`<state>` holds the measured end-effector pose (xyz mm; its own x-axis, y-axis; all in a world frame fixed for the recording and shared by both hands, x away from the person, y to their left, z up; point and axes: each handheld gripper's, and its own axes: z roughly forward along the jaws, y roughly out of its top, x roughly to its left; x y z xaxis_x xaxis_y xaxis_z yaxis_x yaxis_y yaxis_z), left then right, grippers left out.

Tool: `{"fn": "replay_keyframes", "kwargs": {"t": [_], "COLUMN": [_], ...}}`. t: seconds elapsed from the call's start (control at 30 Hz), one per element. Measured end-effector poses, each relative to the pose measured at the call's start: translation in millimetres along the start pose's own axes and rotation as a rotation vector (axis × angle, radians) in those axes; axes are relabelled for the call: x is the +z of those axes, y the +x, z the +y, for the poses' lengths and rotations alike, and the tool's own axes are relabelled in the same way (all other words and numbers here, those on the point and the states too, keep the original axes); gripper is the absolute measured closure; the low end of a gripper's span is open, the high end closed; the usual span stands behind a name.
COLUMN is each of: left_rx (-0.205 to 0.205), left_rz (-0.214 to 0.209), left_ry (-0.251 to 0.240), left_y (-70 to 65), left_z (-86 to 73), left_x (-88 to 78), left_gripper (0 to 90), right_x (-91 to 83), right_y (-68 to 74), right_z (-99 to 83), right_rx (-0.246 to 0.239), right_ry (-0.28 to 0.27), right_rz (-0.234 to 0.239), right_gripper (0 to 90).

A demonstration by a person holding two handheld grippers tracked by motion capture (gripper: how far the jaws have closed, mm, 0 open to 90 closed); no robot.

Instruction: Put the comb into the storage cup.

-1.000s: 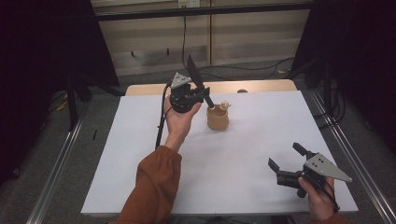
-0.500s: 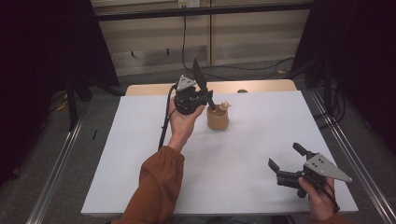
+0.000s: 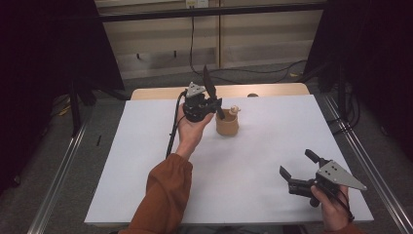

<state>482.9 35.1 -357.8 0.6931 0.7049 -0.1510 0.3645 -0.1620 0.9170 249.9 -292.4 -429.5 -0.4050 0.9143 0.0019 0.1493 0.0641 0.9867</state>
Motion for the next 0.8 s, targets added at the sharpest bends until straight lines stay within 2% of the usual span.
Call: {"fn": "replay_keyframes", "kwargs": {"t": [0.5, 0.8], "left_rx": [-0.022, -0.02], "left_rz": [-0.009, -0.004], "left_ry": [0.007, 0.019], "left_y": [0.9, 4.6], "left_z": [-12.3, -16.5], "left_x": [6.0, 7.6], "left_gripper": [73.0, 73.0], "right_x": [-0.2, 0.1], "right_y": [0.0, -0.3], "right_z": [-0.1, -0.3], "right_rx": [0.001, -0.001], "right_ry": [0.002, 0.003], "right_rz": [0.002, 0.003], "right_gripper": [0.0, 0.0]}}
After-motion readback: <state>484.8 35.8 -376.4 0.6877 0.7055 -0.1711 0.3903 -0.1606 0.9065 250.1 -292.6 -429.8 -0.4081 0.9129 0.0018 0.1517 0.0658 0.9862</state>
